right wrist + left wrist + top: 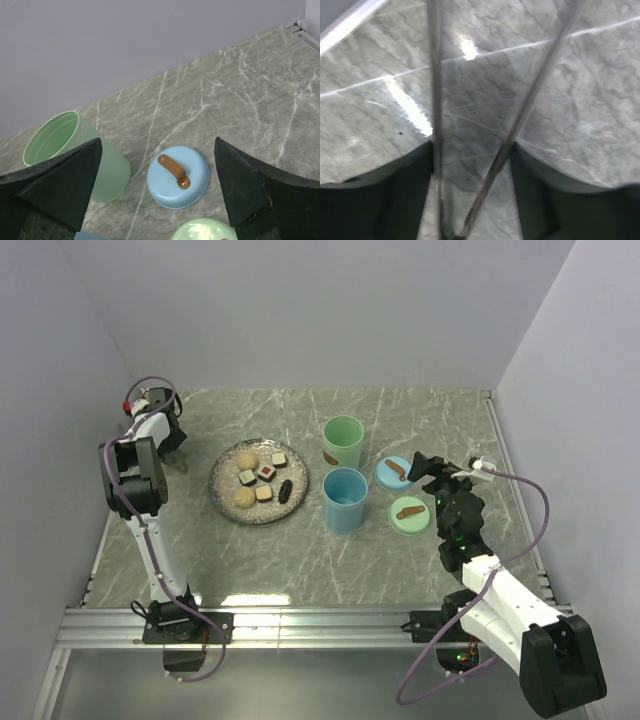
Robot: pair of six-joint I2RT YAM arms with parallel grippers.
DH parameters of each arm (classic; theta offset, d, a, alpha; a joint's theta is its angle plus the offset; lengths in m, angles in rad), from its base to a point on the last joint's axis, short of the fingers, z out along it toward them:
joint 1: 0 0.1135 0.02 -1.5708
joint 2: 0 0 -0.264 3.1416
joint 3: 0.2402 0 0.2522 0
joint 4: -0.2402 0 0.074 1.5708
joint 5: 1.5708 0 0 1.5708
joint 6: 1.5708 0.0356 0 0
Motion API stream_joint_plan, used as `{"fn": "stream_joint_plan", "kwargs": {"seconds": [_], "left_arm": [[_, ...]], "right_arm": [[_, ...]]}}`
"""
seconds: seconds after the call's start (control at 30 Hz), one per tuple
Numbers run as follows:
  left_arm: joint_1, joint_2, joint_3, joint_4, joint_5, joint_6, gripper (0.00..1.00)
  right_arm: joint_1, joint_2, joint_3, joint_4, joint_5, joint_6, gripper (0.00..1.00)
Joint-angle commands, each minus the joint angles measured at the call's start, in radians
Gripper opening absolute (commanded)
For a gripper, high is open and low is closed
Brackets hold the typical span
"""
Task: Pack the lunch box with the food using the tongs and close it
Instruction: Grab the clamp with the left arm
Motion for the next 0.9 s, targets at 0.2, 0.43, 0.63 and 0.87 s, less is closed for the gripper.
{"fn": "stream_joint_plan", "kwargs": {"seconds": [0.2,0.43,0.63,0.87], "left_arm": [[-0.031,-0.054,-0.123,0.009,-0.013,0.024,0.51],[-0.138,-0.202,-0.292,0.146,-0.036,0.055,0.50],[-0.264,-0.359,-0.376,0.221,-0.094,0.104,0.52],[-0.293,-0.527,-0.503,0.333,-0.091,0.110,0.54]], "right_arm": [[-0.008,-0.009,0.002,0.030,-0.006,0.005,0.99],[-0.008,0.040,0.013,0.043,-0.016,0.000,0.99],[-0.008,0.117,0.033,0.072,-0.044,0.008,0.98],[-0.005,0.163,0.030,0.124,-0.070,0.014,0.97]]}}
